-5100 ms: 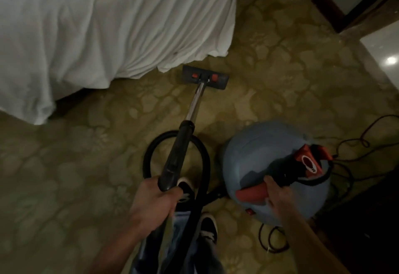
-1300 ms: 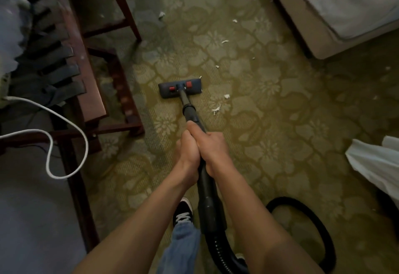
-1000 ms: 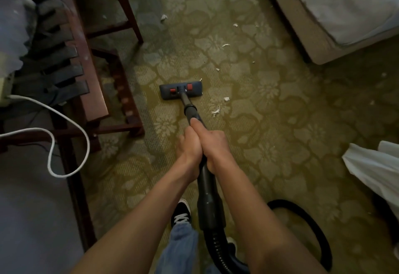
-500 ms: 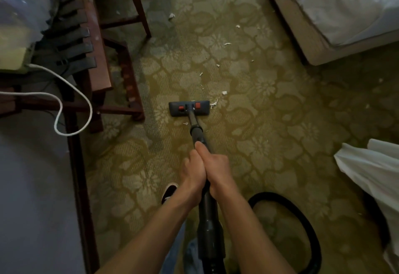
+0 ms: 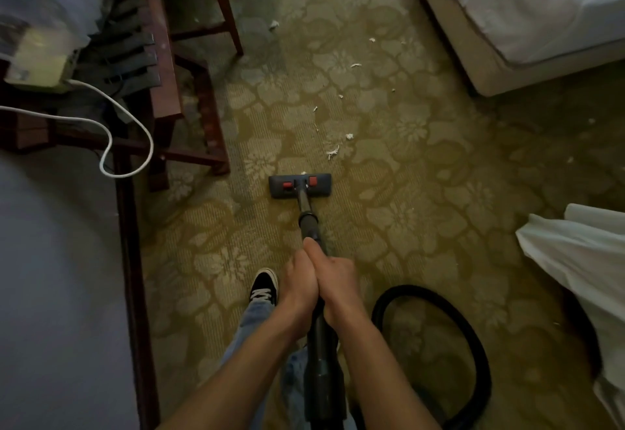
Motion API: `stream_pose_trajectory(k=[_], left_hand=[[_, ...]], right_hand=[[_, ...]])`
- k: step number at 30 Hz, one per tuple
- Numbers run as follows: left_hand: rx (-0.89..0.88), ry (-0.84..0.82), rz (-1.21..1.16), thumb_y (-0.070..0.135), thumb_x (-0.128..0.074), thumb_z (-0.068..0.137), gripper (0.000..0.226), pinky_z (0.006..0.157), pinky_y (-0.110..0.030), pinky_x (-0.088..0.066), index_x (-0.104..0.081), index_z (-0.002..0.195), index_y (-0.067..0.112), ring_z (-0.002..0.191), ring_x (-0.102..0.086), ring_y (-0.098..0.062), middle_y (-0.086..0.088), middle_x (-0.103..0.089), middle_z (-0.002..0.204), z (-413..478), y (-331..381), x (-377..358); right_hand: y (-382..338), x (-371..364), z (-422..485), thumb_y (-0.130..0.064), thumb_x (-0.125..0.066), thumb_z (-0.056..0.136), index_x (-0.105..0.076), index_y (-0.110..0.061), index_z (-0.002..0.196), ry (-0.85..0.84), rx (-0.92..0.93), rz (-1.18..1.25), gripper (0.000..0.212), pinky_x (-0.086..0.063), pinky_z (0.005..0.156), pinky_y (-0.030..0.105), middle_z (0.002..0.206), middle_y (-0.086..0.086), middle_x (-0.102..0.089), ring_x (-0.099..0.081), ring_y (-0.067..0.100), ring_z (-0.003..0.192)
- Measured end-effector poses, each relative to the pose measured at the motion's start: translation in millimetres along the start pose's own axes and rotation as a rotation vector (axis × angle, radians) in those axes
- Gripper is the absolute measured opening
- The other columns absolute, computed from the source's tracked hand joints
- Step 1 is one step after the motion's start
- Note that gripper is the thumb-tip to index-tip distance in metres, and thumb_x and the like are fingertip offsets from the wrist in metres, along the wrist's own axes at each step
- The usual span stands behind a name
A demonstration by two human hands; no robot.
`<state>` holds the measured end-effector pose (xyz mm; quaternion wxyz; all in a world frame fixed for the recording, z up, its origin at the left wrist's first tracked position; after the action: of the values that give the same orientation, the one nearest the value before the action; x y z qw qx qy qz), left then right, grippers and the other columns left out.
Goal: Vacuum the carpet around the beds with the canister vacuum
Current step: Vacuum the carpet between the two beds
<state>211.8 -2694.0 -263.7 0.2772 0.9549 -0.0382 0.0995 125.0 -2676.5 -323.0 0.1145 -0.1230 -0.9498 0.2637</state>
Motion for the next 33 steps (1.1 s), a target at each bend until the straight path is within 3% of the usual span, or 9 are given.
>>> stream_pose_trajectory(k=[3, 7, 9, 16, 18, 24, 27, 30, 33], left_hand=[[-0.024, 0.014, 0.018, 0.039, -0.039, 0.101, 0.047, 0.071, -0.044, -0.054, -0.063, 0.067, 0.018, 0.071, -0.063, -0.022, -0.002, -0.064, 0.069, -10.4, -4.5, 1.6], [-0.007, 0.019, 0.004, 0.040, -0.040, 0.102, 0.049, 0.063, -0.036, -0.047, -0.060, 0.061, 0.020, 0.063, -0.059, -0.021, 0.002, -0.059, 0.059, -21.3, -14.6, 3.5], [-0.008, 0.016, 0.010, 0.041, -0.040, 0.102, 0.048, 0.064, -0.037, -0.048, -0.060, 0.064, 0.020, 0.066, -0.060, -0.021, 0.001, -0.059, 0.063, -21.0, -14.8, 2.2], [-0.018, -0.013, 0.037, 0.048, -0.040, 0.096, 0.047, 0.082, -0.052, -0.056, -0.063, 0.067, 0.018, 0.078, -0.065, -0.029, -0.005, -0.064, 0.074, -2.0, -6.4, -6.7], [-0.024, -0.002, 0.046, 0.046, -0.039, 0.098, 0.048, 0.079, -0.050, -0.054, -0.061, 0.067, 0.018, 0.077, -0.062, -0.030, -0.005, -0.061, 0.072, 5.3, -1.0, -4.7], [-0.030, -0.016, 0.066, 0.044, -0.039, 0.101, 0.050, 0.076, -0.044, -0.054, -0.065, 0.070, 0.016, 0.075, -0.064, -0.026, -0.006, -0.065, 0.073, 23.8, 25.8, -3.6], [-0.033, -0.051, 0.071, 0.049, -0.038, 0.100, 0.051, 0.075, -0.044, -0.055, -0.067, 0.072, 0.018, 0.076, -0.066, -0.024, -0.004, -0.068, 0.075, 35.3, 37.5, -6.5], [-0.063, -0.095, 0.081, 0.045, -0.036, 0.103, 0.046, 0.068, -0.037, -0.048, -0.061, 0.073, 0.020, 0.071, -0.059, -0.021, -0.002, -0.061, 0.075, 45.1, 57.9, -11.4], [-0.076, -0.125, 0.100, 0.047, -0.036, 0.102, 0.046, 0.071, -0.039, -0.048, -0.062, 0.075, 0.021, 0.075, -0.060, -0.023, -0.003, -0.063, 0.079, 57.3, 77.5, -17.6]], right_hand=[[9.8, 1.3, -3.7, -0.084, -0.069, 0.067, -0.079, -0.015, 0.072, -0.030, -0.002, -0.038, 0.070, -0.064, 0.078, 0.052, 0.067, -0.001, -0.075, -0.075, 0.019, 0.070], [15.3, 16.8, -15.0, -0.072, -0.076, 0.070, -0.078, -0.013, 0.066, 0.021, 0.033, -0.054, 0.059, -0.063, 0.069, 0.042, 0.059, -0.002, -0.073, -0.073, 0.015, 0.062], [12.0, 22.1, -17.2, -0.065, -0.074, 0.077, -0.078, -0.012, 0.065, 0.058, 0.076, -0.053, 0.054, -0.062, 0.068, 0.040, 0.060, 0.000, -0.074, -0.074, 0.016, 0.063], [7.9, 14.8, 1.6, -0.074, -0.070, 0.072, -0.078, -0.013, 0.067, 0.034, 0.028, -0.059, 0.062, -0.065, 0.075, 0.050, 0.062, -0.001, -0.074, -0.074, 0.018, 0.066], [4.0, 10.0, 7.5, -0.076, -0.069, 0.073, -0.076, -0.012, 0.066, 0.027, 0.023, -0.058, 0.064, -0.064, 0.075, 0.052, 0.062, -0.001, -0.072, -0.073, 0.018, 0.065], [-30.6, 13.5, 14.7, -0.072, -0.070, 0.075, -0.077, -0.013, 0.064, 0.116, 0.079, -0.050, 0.060, -0.062, 0.068, 0.040, 0.059, -0.001, -0.074, -0.075, 0.019, 0.065], [-38.5, 2.0, 22.7, -0.073, -0.069, 0.075, -0.076, -0.012, 0.068, 0.078, 0.032, -0.008, 0.061, -0.065, 0.074, 0.046, 0.066, 0.001, -0.076, -0.076, 0.021, 0.069], [-53.1, 0.2, 32.8, -0.088, -0.067, 0.062, -0.076, -0.013, 0.067, 0.127, 0.006, -0.013, 0.076, -0.064, 0.073, 0.054, 0.065, 0.003, -0.074, -0.076, 0.024, 0.069], [-74.2, -0.5, 41.6, -0.085, -0.067, 0.066, -0.077, -0.014, 0.070, 0.153, 0.011, 0.023, 0.072, -0.064, 0.075, 0.052, 0.068, 0.004, -0.076, -0.077, 0.023, 0.070]])
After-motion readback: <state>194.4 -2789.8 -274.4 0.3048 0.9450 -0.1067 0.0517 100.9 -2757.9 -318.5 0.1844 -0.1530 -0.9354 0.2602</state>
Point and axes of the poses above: each hand's wrist, its own z-axis towards the middle knuckle, its own x-axis out of the back of the hand, y = z × x, the point moved 9 cm from there along z, towards the middle knuckle
